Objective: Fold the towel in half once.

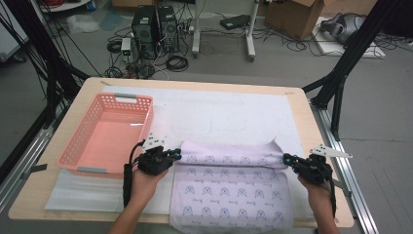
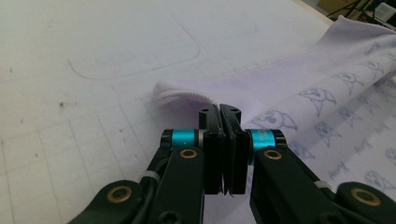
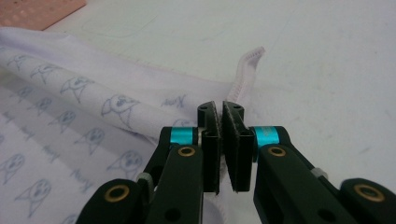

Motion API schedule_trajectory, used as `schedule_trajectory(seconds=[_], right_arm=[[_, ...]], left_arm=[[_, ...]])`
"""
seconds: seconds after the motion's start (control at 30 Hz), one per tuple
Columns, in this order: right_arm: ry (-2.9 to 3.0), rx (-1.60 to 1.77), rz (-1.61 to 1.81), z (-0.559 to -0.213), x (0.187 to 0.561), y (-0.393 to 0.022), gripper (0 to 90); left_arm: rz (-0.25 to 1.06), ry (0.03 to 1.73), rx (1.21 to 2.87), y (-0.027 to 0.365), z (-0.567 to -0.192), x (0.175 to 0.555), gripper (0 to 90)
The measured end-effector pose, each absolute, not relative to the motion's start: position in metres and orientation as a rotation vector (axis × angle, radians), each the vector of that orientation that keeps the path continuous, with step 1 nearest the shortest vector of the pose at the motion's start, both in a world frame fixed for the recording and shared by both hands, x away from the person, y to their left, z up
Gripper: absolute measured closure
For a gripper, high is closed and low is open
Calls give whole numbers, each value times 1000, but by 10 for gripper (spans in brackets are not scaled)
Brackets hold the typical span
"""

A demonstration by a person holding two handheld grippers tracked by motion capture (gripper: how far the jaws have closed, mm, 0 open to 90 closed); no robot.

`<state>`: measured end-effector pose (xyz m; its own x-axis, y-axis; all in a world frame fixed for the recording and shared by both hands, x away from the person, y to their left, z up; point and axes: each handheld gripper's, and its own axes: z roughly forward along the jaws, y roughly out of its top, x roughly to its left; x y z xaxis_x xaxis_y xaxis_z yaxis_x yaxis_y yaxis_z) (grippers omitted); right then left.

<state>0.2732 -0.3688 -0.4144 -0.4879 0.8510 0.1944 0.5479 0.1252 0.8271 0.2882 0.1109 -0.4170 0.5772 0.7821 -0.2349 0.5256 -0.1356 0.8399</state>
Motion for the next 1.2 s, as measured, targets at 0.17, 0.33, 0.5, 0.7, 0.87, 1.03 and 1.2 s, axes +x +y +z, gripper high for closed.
schedule_trajectory(seconds=[0.17,0.33,0.5,0.7,0.87,1.03,1.2], right_arm=[[2137,1360,1287,-418,262,-369,854],[2192,1357,1254,-426,254,-370,826],[2123,1407,1263,-424,257,-371,545],[2071,1446,1253,-413,279,-367,460],[2131,1471,1124,-414,307,-353,454],[2211,1519,987,-427,331,-342,483],[2263,1468,906,-434,333,-337,787]], left_arm=[[302,1066,1838,112,-424,276,875],[299,1051,1825,113,-432,274,788],[295,1059,1785,115,-431,284,501],[288,1104,1810,105,-432,313,442],[307,1167,1859,92,-439,336,432],[313,1153,1948,83,-447,342,513],[349,1147,1965,84,-446,341,830]])
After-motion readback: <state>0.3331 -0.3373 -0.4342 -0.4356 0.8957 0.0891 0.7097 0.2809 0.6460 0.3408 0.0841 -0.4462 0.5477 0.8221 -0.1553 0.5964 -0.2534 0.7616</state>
